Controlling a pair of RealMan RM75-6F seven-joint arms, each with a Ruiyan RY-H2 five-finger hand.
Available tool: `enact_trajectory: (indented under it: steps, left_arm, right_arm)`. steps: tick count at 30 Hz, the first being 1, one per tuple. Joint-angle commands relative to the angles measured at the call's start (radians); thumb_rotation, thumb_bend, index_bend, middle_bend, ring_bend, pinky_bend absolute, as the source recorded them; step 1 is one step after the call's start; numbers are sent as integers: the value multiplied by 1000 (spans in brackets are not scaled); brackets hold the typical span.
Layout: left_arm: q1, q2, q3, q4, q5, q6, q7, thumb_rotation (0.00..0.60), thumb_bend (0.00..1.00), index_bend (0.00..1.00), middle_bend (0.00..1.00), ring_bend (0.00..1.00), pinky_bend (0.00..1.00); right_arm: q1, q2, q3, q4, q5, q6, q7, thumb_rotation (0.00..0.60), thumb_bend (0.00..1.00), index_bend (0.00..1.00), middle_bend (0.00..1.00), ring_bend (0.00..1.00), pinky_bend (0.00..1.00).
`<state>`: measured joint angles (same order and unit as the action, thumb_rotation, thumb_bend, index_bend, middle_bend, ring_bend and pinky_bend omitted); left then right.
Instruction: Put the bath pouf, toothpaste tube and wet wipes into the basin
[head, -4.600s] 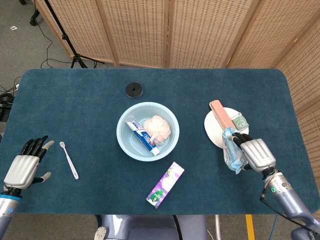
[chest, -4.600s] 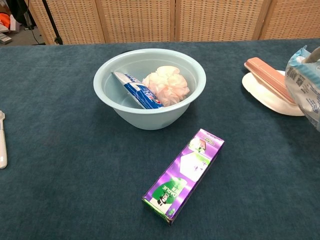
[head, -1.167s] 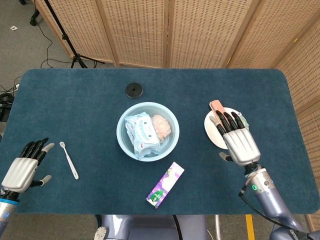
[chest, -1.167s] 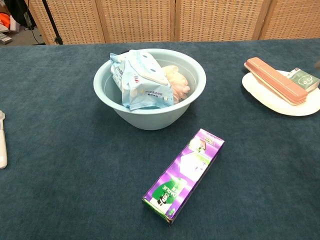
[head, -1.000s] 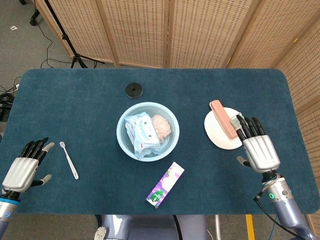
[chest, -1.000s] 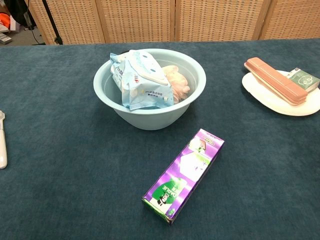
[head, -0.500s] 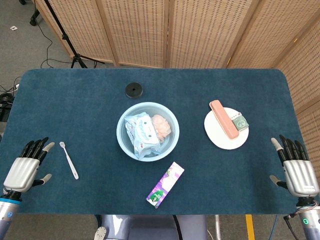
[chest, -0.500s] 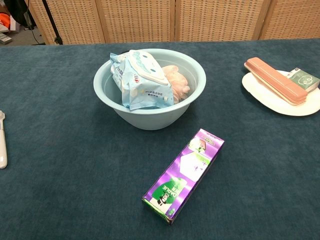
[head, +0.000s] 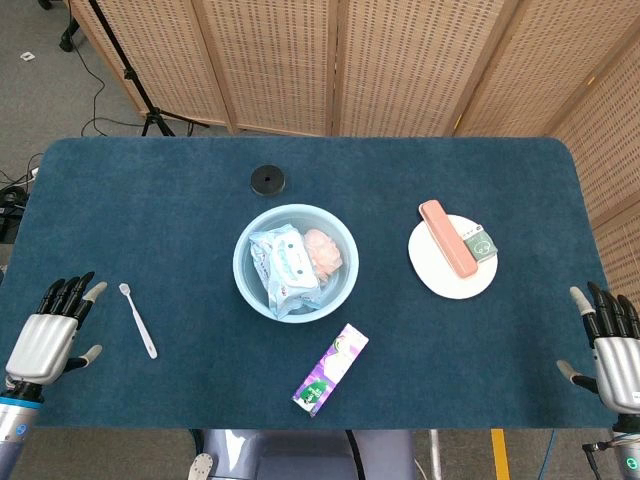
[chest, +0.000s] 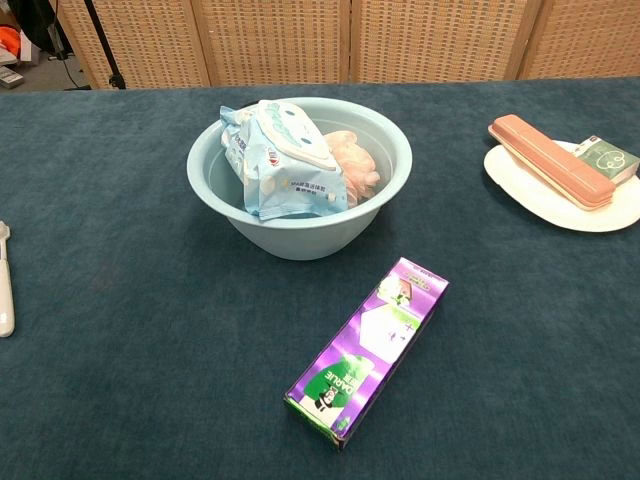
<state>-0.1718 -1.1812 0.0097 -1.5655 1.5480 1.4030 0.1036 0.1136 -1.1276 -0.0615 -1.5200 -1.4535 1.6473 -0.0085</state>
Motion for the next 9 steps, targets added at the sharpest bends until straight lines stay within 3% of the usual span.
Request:
enact_trajectory:
  steps: [1,9]
  left_arm:
    - [3,-3,-1,1,7,9,1,600,182,17,0,0,23]
    - [2,-10,0,10,8,7,-4,600,183,16,0,0,23]
  right_arm:
    - [-7,0,10,3,-4,-4,7,600,105,33,0,0,0]
    - [-17,-4,35,9,-6,-28,13,600,105,33,0,0,0]
